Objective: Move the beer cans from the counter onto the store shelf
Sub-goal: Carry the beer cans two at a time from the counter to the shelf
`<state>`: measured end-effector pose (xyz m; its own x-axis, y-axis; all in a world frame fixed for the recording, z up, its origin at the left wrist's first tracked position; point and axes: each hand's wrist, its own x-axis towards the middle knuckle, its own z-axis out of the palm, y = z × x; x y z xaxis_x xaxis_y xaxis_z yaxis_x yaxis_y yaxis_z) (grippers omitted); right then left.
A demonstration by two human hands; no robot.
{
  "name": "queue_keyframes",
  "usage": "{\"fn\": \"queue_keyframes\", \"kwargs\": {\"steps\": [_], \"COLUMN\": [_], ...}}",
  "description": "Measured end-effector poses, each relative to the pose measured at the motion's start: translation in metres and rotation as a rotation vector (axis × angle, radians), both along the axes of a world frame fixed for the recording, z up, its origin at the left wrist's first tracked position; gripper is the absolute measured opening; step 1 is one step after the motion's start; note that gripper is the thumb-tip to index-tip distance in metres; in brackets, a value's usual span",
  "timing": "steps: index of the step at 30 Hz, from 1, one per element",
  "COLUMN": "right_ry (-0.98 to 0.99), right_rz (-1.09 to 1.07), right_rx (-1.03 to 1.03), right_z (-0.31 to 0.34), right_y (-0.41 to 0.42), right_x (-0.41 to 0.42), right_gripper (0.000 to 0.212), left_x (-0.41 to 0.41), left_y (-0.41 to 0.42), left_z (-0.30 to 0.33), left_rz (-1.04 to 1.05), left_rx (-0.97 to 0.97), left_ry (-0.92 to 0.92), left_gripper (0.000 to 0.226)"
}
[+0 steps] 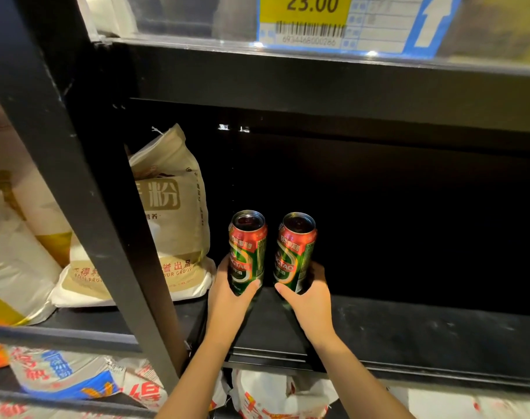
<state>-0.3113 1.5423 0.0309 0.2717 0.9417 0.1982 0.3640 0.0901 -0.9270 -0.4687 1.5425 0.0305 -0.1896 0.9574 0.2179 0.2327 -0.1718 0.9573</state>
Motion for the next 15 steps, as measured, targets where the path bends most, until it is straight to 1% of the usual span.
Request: {"fn": "queue_keyframes", "kwargs": {"steps": [6,10,12,14,15], "right_ry": [-0.004,-0.006,-0.02,-0.027,-0.029], "right_rz": [0.028,0.065,0.089,0.101,0.095], "right_rx": [0.004,-0.007,-0.026,-0.044,-0.043], "right_z": [0.0021,0.003,0.0026,0.002,0.0011], "right_y": [-0.0022,-0.0026,-0.0023,-0.0013,-0.0006], "right_x": [0.0011,0.0011,0.0,-0.0025,-0.004], "right_gripper": [0.062,0.057,0.054,0.056,0.061], "left_x": [-0.0005,0.003,0.0029,0.0016,0.001], "left_y": [0.0019,0.0033,0.0042,0.0045,0.0039], "left_z": [-0.004,-0.0009,-0.0023,-0.0045,-0.0051], "left_rz": [0.028,0.035,0.048,0.032,0.013], "left_rx": [0.01,0.037,0.033,0.034,0.038], "left_ry": [0.014,0.074,0.102,0.112,0.117], "left_gripper": [0.072,0.068,0.071,0.072,0.07]}}
